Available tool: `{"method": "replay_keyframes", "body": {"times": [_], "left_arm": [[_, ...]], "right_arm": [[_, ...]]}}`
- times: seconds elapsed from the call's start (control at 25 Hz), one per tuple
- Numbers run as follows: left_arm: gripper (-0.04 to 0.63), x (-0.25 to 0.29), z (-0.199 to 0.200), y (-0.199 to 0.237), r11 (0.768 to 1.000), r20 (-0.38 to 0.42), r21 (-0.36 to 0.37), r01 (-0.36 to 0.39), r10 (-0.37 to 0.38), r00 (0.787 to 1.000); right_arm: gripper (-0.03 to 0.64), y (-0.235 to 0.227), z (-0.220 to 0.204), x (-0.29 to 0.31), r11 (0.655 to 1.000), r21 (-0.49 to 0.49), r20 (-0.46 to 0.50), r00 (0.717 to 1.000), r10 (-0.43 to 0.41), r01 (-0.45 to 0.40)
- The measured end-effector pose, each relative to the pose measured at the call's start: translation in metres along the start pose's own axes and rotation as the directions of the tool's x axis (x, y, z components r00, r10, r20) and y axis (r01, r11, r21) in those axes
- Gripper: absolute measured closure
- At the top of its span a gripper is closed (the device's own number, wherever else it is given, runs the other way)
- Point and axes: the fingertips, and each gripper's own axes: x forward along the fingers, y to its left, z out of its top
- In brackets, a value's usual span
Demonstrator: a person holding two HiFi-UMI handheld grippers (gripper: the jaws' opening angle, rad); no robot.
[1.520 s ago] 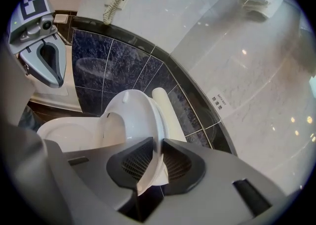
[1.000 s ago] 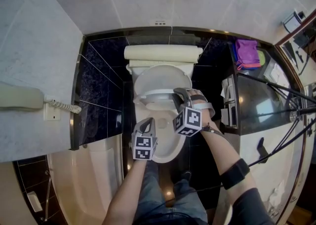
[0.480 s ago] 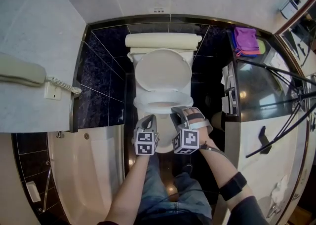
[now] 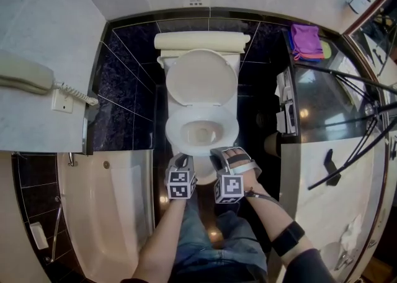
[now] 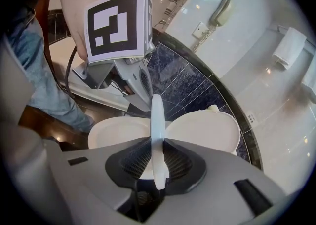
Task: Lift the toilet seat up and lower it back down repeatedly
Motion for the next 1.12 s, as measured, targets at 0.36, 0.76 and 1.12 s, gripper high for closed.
{"method": "replay_keyframes", "body": {"times": [0.36, 0.76, 1.12], "left_arm": [[0.598, -0.004, -0.019, -0.003, 1.0, -0.03, 0.01, 0.009, -0.008, 1.0], [0.599, -0.003, -0.121, -0.012, 1.0, -0.13, 0.017, 0.019, -0.017, 0.991], [0.6, 0.019, -0.226, -0.027, 0.995, -0.203, 0.07, 0.077, -0.062, 0.977]], "right_arm": [[0.597, 0.013, -0.011, -0.025, 0.996, 0.089, 0.04, 0.999, 0.01, -0.014], [0.598, 0.011, -0.09, -0.021, 0.779, 0.618, -0.006, 0.992, -0.128, 0.104], [0.598, 0.07, -0.15, 0.035, 0.568, 0.817, -0.033, 0.991, -0.132, 0.103]]}}
